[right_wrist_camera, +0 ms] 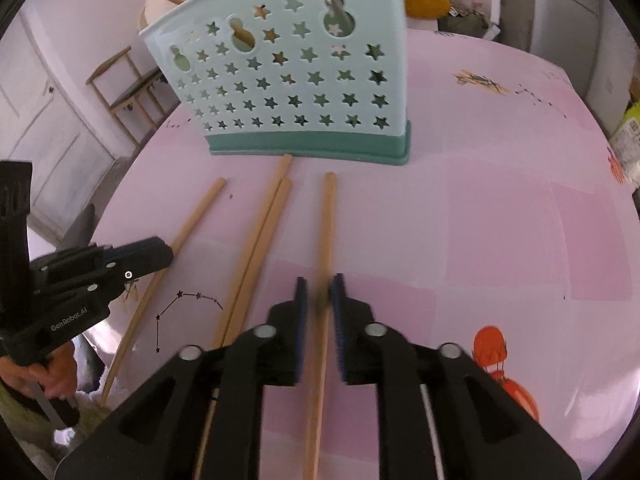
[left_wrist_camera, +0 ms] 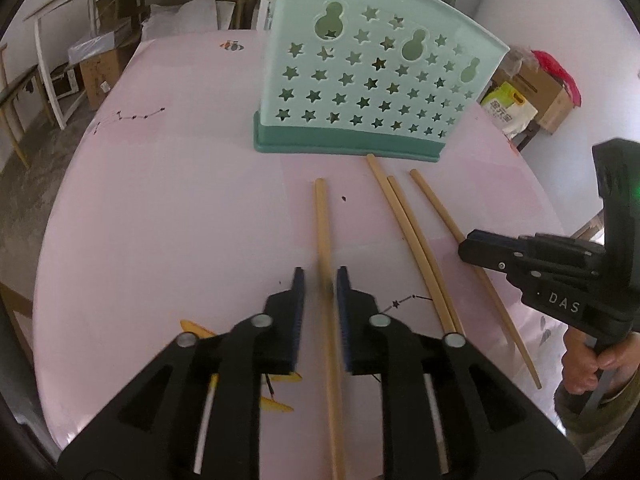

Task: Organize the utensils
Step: 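Close the left gripper on a chopstick while the right lifts its chopstick, then carry both held chopsticks up over the mint-green holder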

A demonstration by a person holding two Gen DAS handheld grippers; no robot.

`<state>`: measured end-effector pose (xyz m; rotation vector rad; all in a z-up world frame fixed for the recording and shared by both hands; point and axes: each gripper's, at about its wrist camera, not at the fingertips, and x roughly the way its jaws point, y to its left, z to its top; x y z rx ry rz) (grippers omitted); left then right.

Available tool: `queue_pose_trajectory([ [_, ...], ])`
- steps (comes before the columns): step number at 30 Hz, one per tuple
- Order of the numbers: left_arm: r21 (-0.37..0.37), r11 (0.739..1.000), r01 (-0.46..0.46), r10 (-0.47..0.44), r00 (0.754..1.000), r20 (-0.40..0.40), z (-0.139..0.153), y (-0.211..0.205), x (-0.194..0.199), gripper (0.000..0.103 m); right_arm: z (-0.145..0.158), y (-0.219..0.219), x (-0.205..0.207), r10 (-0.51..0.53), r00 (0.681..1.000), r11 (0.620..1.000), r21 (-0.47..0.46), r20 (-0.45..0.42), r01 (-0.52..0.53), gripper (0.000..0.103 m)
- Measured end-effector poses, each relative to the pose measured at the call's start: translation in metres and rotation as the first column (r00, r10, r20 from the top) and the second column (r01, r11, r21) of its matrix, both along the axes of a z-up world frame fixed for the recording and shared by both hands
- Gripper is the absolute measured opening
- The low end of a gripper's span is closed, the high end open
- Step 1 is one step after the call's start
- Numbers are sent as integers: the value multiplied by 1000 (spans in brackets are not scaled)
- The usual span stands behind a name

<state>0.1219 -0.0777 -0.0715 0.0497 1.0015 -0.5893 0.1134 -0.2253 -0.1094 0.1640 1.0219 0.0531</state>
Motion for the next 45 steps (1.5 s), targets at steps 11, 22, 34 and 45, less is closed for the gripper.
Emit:
queue_pose_trajectory([
  [11, 134, 989, 61, -68, 997, 47, 8, -37, 16, 17, 0, 12, 28, 23, 1000, 994, -108, -10, -23, 27],
  [22, 201, 979, 36, -60, 992, 113, 8, -58, 25, 9, 0, 13, 52, 11, 1000, 991, -130, -3, -11, 8],
  [34, 191, 982, 10, -33, 992, 120, 7, -56, 21, 6, 6, 3, 59, -15, 1000, 996, -90, 13, 17, 7],
  [45, 183, 983, 11, -34, 992, 123, 6, -53, 23, 5, 70, -28, 41, -101, 976, 994, -11, 193, 105, 7],
])
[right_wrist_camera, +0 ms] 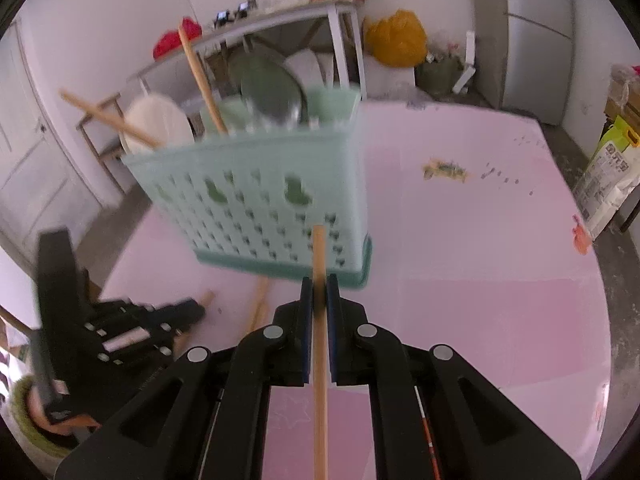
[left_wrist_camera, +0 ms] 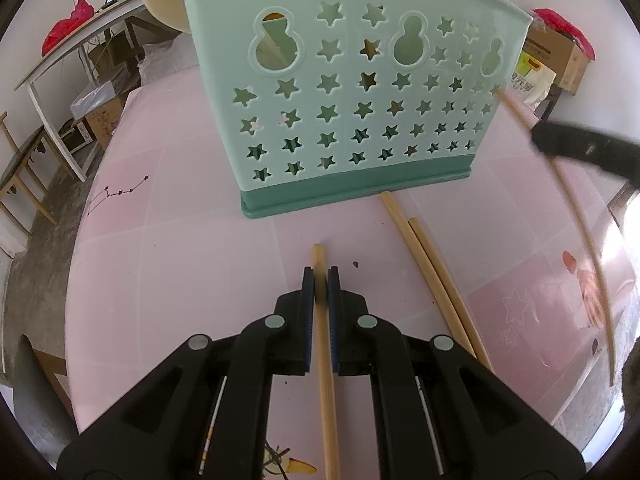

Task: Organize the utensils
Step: 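Carry both held chopsticks up over the mint-green holder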

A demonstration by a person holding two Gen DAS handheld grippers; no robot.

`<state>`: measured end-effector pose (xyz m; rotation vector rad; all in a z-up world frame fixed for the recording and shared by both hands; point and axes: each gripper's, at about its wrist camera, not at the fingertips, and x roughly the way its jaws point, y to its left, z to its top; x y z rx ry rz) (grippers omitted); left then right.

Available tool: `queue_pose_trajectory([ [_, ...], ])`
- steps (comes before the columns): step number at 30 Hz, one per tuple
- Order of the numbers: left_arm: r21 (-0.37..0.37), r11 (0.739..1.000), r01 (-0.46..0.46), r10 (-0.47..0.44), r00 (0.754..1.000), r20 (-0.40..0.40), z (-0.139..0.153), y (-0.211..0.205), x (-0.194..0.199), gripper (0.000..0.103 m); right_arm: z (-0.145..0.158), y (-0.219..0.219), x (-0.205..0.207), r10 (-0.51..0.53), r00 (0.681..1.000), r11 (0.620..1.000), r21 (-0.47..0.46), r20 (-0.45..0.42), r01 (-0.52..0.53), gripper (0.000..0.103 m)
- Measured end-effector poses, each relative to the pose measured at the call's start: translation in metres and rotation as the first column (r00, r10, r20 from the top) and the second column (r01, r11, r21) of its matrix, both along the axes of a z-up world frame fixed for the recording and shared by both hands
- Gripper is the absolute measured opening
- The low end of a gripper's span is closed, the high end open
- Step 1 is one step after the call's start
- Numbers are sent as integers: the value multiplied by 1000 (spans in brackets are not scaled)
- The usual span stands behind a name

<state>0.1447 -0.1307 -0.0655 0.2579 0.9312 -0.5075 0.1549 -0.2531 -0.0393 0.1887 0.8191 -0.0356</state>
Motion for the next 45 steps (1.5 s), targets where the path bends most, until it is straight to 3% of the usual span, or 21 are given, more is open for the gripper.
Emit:
queue_pose_trajectory([
  [6, 1, 1000, 2, -2, 1000, 3, 0, 0, 1, 5, 21, -12, -9, -23, 998, 999, 26, 61, 21, 7],
  [18, -11, 1000, -6, 6, 1000, 7, 0, 0, 5, 5, 24, -9, -23, -23, 996, 999, 39, 82, 20, 7],
  [22, -124, 992, -25, 24, 1000, -6, 9, 17, 8, 5, 25, -7, -26, -24, 996, 999, 39, 84, 21, 7],
  [25, -233, 972, -14, 22, 999, 29, 30, 33, 3, 5, 27, -8, -27, -25, 995, 999, 42, 93, 21, 7],
  [29, -377, 926, 30, -6, 998, 66, 63, 57, -9, 5, 30, -8, -33, -31, 993, 998, 54, 114, 25, 7],
  [37, -539, 837, 95, 0, 985, 173, 114, 89, -27, 5, 34, -11, -40, -29, 990, 997, 77, 136, 18, 7],
  [45, -631, 759, 160, 33, 958, 283, 176, 97, -28, 5, 38, -19, -45, -36, 986, 995, 98, 164, 20, 7],
])
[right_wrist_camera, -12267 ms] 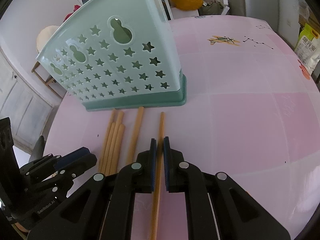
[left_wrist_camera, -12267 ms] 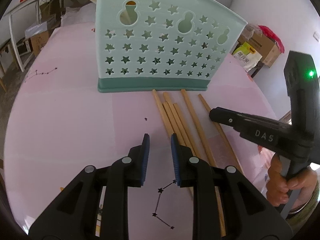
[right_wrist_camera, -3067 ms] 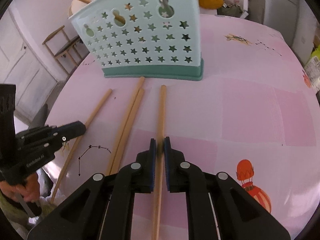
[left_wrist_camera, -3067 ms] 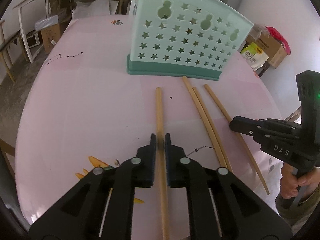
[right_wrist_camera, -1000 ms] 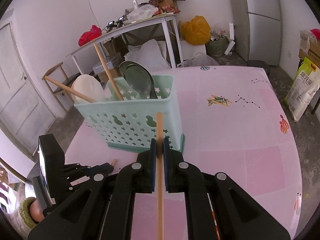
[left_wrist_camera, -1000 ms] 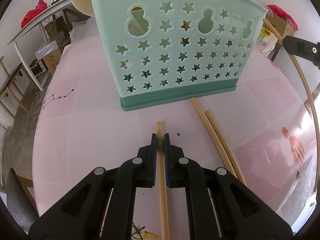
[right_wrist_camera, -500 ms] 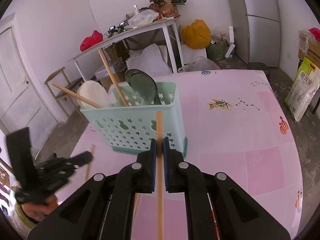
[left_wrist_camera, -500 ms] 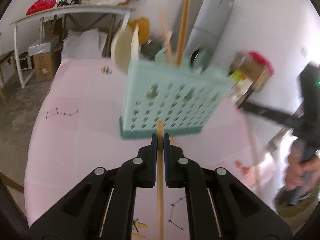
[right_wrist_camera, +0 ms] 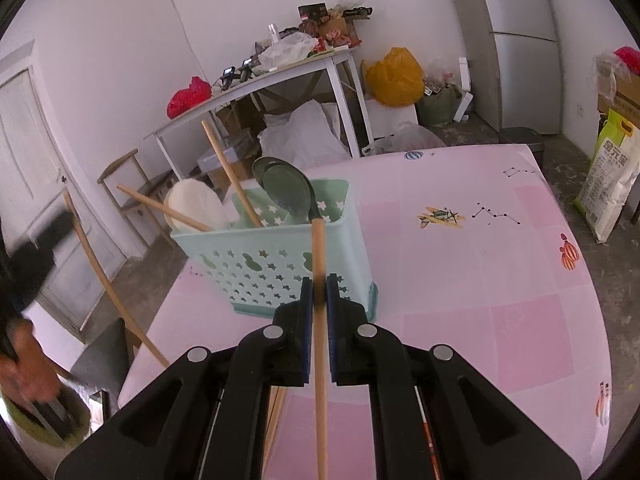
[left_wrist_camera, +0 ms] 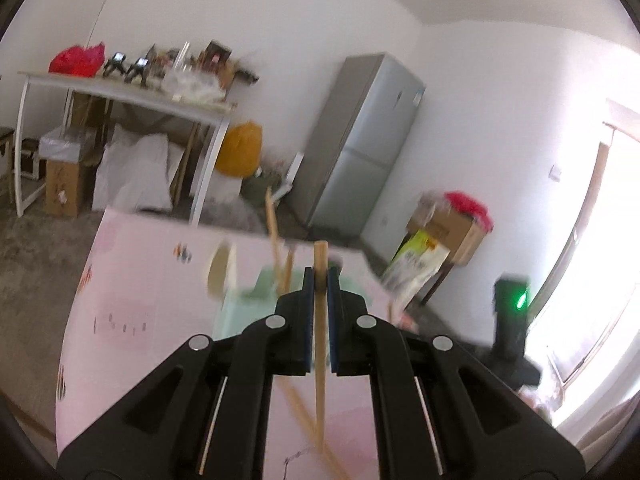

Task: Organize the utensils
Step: 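Carry both held chopsticks up over the mint-green holder, then lower the left gripper's chopstick into the holder and open the left gripper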

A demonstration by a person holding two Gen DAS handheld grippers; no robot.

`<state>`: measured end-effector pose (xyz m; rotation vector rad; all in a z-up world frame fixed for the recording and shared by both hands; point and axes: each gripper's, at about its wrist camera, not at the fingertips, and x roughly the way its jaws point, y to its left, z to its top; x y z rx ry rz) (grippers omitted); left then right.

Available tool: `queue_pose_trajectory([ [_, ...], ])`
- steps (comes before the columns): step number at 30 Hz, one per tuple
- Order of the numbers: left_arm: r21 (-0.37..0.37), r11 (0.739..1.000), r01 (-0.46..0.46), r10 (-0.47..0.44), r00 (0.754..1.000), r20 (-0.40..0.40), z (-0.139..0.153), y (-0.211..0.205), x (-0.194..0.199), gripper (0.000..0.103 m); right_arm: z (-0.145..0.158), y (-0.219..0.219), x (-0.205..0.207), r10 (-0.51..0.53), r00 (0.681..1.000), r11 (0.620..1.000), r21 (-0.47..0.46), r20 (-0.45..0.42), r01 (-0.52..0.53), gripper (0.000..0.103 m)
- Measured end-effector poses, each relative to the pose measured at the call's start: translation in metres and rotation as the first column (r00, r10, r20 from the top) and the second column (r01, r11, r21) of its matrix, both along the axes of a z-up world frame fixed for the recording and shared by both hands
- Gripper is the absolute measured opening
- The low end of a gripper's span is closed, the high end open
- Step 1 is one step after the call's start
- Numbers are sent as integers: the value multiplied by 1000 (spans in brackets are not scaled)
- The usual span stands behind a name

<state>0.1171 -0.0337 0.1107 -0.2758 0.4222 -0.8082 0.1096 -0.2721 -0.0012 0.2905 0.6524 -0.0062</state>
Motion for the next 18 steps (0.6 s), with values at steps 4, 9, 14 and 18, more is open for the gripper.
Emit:
queue_pose_trajectory([
  [4, -61, 998, -1, 5, 997, 76, 37, -2, 9, 5, 0, -5, -3, -3, 1000, 1000, 8, 6, 3, 7],
  [9, -119, 993, -8, 26, 988, 151, 78, -10, 22, 5, 2, -9, -3, -7, 1000, 1000, 18, 16, 7, 7],
  [14, -171, 984, -53, 88, 975, 206, 99, -21, 39, 5, 1, -13, -2, -10, 1000, 1000, 29, 20, 10, 7],
  [18, -155, 982, -107, 138, 968, 209, 88, -39, 53, 5, 0, -14, 0, -10, 1000, 999, 34, 18, 9, 7],
])
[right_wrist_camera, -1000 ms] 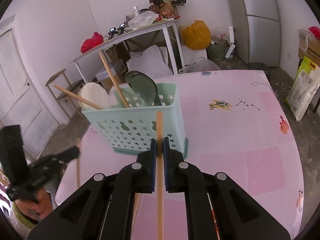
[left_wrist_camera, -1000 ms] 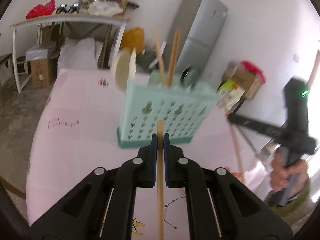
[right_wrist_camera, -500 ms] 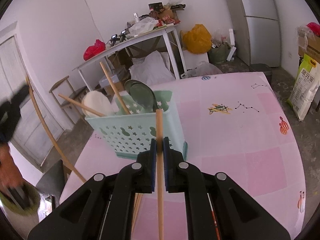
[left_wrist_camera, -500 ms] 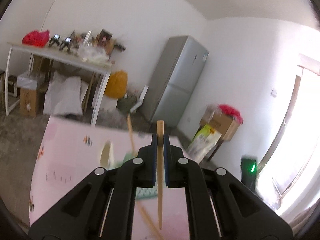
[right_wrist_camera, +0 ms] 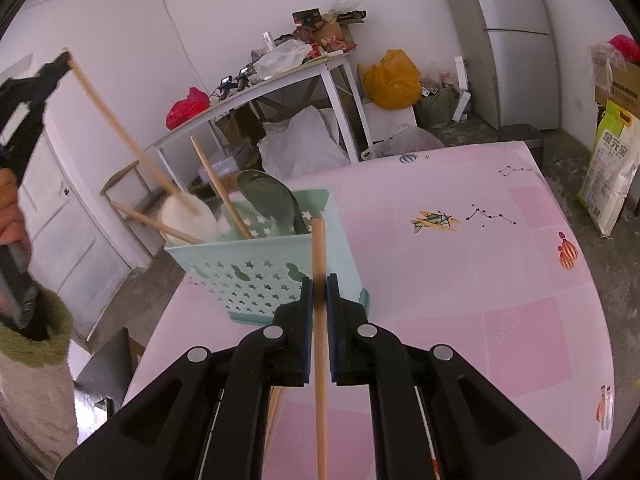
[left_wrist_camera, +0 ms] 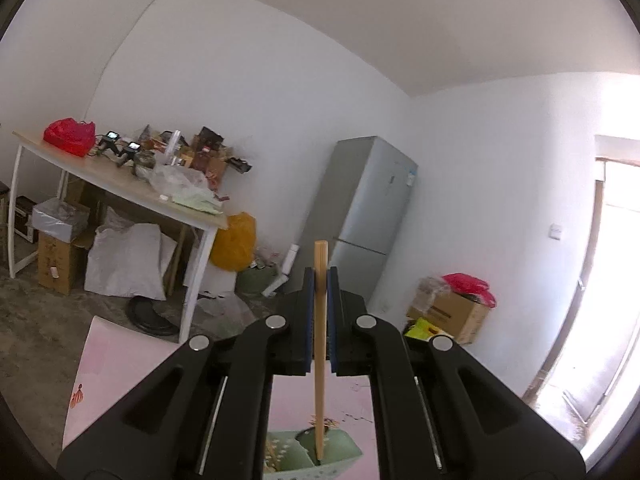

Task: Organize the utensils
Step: 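Lower the left gripper's chopstick into the holder and open the left gripper, then lower the right gripper's chopstick into the holder and open the right gripper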

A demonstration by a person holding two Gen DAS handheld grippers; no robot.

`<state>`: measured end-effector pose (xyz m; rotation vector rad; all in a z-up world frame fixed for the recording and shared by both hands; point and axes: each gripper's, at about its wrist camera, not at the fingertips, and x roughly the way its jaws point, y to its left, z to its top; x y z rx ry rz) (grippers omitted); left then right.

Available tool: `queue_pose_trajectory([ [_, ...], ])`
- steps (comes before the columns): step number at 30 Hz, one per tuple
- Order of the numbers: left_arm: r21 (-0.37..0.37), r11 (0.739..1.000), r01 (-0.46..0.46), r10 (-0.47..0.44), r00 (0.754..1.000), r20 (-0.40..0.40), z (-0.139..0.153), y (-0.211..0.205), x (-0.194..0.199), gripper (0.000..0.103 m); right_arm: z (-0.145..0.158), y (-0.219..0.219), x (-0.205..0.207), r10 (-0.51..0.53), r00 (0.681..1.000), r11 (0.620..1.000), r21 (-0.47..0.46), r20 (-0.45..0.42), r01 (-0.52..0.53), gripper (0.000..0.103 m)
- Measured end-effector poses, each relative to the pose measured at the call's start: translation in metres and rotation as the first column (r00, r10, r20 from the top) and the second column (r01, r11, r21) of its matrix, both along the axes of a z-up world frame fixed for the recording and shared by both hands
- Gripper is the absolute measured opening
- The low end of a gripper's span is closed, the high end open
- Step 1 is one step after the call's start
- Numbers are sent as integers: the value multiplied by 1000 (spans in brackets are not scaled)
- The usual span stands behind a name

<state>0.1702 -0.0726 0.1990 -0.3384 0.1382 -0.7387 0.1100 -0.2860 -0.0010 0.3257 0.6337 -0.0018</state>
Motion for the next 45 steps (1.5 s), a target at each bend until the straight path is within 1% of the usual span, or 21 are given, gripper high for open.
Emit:
queue_pose_trajectory([
  [4, 78, 994, -72, 72, 997, -1, -30, -23, 13, 5, 0, 0, 0, 3, 1000, 1000, -1, 1, -3, 7],
  [6, 73, 994, -86, 89, 995, -34, -48, -29, 16, 5, 0, 0, 1, 2, 1000, 1000, -3, 0, -2, 7],
  [9, 60, 995, -80, 84, 994, -75, -71, -31, 16, 5, 0, 0, 1, -1, 1000, 1000, -2, -2, 1, 7],
  [12, 52, 997, -63, 69, 992, -107, -86, -30, 10, 5, 1, 0, 0, -4, 1000, 1000, -7, 0, 4, 7],
  [13, 51, 997, -60, 66, 991, -113, -89, -29, 8, 6, 1, 0, -1, -4, 1000, 1000, -9, 0, 4, 7],
  [14, 53, 997, -51, 57, 991, -118, -93, -27, 4, 8, 2, -1, -2, -5, 1000, 1000, -13, 2, 5, 7],
  [15, 56, 997, -47, 54, 991, -121, -96, -25, 2, 15, 4, 0, -3, -6, 1000, 1000, -18, 4, 6, 7],
  [17, 63, 997, -45, 52, 992, -118, -98, -21, -5, 23, 6, 0, -5, -7, 1000, 1000, -26, 8, 7, 7],
  [21, 67, 998, -18, 25, 994, -107, -98, -7, -24, 27, 19, 0, -13, -15, 999, 999, -45, 38, 17, 7],
  [24, 68, 998, -2, 9, 995, -95, -100, 8, -44, 30, 33, -2, -20, -22, 997, 998, -49, 77, 26, 7],
  [26, 71, 997, 4, 3, 995, -97, -102, 16, -52, 32, 46, -1, -23, -23, 994, 998, -58, 108, 30, 7],
  [27, 68, 998, 9, -2, 995, -101, -104, 23, -56, 34, 51, -1, -24, -24, 993, 998, -61, 119, 31, 7],
  [29, 70, 997, 17, -8, 993, -120, -110, 34, -63, 36, 63, 0, -25, -18, 990, 997, -68, 143, 28, 7],
  [32, 116, 993, 22, -4, 989, -151, -124, 44, -70, 37, 84, 5, -26, -2, 982, 996, -88, 188, 19, 7],
  [33, 127, 992, 23, -2, 987, -160, -128, 46, -71, 39, 91, 6, -26, 3, 980, 995, -93, 200, 16, 7],
  [35, 162, 987, 23, 9, 981, -196, -141, 49, -72, 41, 107, 10, -25, 19, 972, 994, -108, 235, 7, 7],
  [36, 191, 981, 23, 21, 974, -226, -150, 48, -70, 41, 115, 12, -25, 25, 968, 993, -114, 250, 4, 7],
  [38, 265, 964, 22, 57, 957, -286, -169, 44, -66, 42, 129, 14, -23, 39, 959, 993, -121, 280, -5, 7],
  [41, 371, 928, 27, 118, 925, -362, -197, 38, -63, 42, 145, 16, -18, 57, 946, 992, -122, 318, -19, 7],
  [44, 433, 900, 41, 154, 901, -407, -218, 31, -59, 47, 157, 23, -8, 66, 936, 989, -146, 346, -16, 7],
  [45, 443, 895, 46, 159, 897, -413, -221, 28, -58, 49, 159, 25, -5, 69, 934, 988, -150, 351, -17, 7],
])
